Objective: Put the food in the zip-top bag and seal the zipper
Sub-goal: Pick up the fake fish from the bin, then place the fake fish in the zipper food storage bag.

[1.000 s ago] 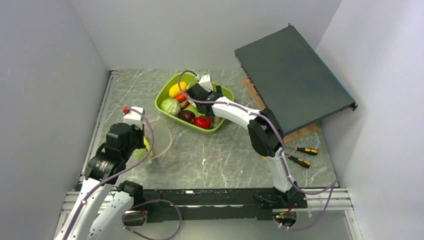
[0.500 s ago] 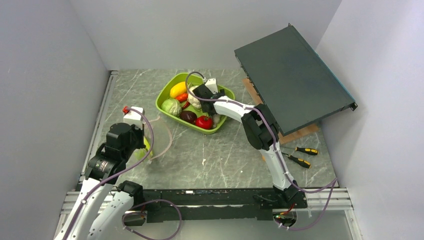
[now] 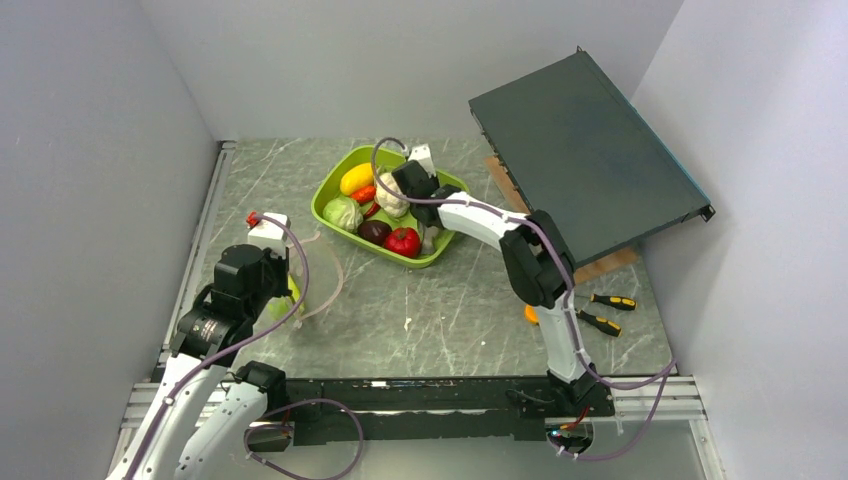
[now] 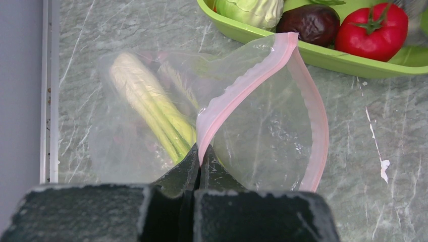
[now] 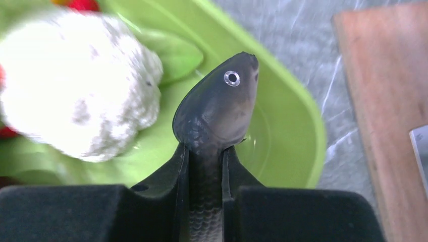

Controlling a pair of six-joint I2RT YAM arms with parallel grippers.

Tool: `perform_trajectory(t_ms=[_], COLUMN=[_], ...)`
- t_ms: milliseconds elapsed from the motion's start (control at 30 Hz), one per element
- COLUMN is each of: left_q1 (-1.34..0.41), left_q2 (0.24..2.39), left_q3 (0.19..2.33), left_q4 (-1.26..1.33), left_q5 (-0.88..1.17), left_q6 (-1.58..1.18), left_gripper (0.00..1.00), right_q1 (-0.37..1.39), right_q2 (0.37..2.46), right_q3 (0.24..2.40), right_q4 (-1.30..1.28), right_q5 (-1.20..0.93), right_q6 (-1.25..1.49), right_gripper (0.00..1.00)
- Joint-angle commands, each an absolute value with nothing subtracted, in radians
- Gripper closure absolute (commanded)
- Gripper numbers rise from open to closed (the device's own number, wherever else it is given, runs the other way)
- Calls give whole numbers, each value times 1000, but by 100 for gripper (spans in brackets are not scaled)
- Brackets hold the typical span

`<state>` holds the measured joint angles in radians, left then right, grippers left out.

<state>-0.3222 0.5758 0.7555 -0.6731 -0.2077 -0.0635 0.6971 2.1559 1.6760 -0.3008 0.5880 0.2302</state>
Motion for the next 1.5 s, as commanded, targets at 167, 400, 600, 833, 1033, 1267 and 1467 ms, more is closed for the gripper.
perform_trajectory(t_ms=[167,400,600,833,1033,1267,1467], left_q1=[-319,-319,-319,-319,-319,-319,-319], left_q2=[573,568,546,538,547,543,545], left_q3=[755,756,755,754,752,748,747], left_q4=[-639,-638,-638,-640,-638,-621,-617], left_q5=[-216,-213,-229,-246,-223,-149,-129], left_q6=[-52,-53,-56,-59,-55,-42,-39], left_gripper=[100,100,100,100,100,100,100], right_q1=[702,704,777,924,963,1032,1069], right_q2=[1810,1657,1593,1660,1606,1604,1626], right_q3=[1605,1490,1283,1238,1232,1292,1363], right_q4=[-186,-220,-118,-130,-124,-164,-160], right_q5=[386,-79,-262,-130,-234,-384,-404], right_q6=[187,143,85,-19,81,138,212], right_gripper=[100,100,100,100,100,100,100])
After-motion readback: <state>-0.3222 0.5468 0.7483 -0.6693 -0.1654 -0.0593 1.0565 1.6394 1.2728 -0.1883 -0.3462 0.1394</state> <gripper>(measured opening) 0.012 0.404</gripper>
